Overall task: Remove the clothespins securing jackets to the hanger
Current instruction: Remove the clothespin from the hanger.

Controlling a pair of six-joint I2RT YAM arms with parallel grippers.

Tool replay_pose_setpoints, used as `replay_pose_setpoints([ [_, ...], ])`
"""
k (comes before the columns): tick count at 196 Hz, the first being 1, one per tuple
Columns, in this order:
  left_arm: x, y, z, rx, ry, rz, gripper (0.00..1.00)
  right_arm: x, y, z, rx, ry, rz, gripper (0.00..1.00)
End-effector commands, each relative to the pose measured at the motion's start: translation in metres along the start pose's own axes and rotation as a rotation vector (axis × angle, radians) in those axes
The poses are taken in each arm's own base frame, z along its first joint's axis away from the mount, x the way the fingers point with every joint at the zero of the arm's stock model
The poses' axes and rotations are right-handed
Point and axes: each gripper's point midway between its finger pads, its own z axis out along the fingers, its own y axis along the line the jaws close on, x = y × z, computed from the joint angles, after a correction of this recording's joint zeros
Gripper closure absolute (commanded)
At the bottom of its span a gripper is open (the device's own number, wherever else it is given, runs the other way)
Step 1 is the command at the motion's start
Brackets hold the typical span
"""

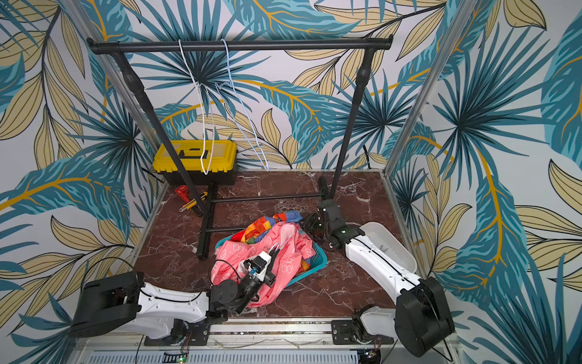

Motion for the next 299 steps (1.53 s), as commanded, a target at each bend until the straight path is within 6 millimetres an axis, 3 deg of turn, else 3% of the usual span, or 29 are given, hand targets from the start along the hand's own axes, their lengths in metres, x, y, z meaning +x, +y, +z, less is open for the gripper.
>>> replay_pose_setpoints([
  [1, 0.059, 0.000, -0.007, 0.003, 0.169, 0.103, 1.00, 0.001, 0.005, -0.005, -0.023, 0.008, 0.025, 0.60],
  [62, 0.064, -0.010, -0.002, 0.026, 0.180, 0.089, 1.00, 0.008, -0.008, -0.018, 0.004, 0.011, 0.037, 0.61],
  [106, 0.064, -0.007, -0.004, 0.018, 0.181, 0.087, 1.00, 0.012, -0.014, -0.013, 0.033, 0.037, 0.041, 0.61],
  [150, 0.064, -0.005, -0.005, 0.013, 0.180, 0.078, 1.00, 0.020, -0.018, -0.010, 0.049, 0.080, 0.060, 0.53],
  [201, 0.062, -0.006, -0.004, 0.020, 0.177, 0.075, 1.00, 0.025, -0.031, -0.017, 0.073, 0.079, 0.073, 0.52],
  [299, 0.071, -0.009, -0.004, 0.026, 0.195, 0.084, 1.00, 0.023, -0.017, -0.012, 0.038, 0.095, 0.091, 0.65],
])
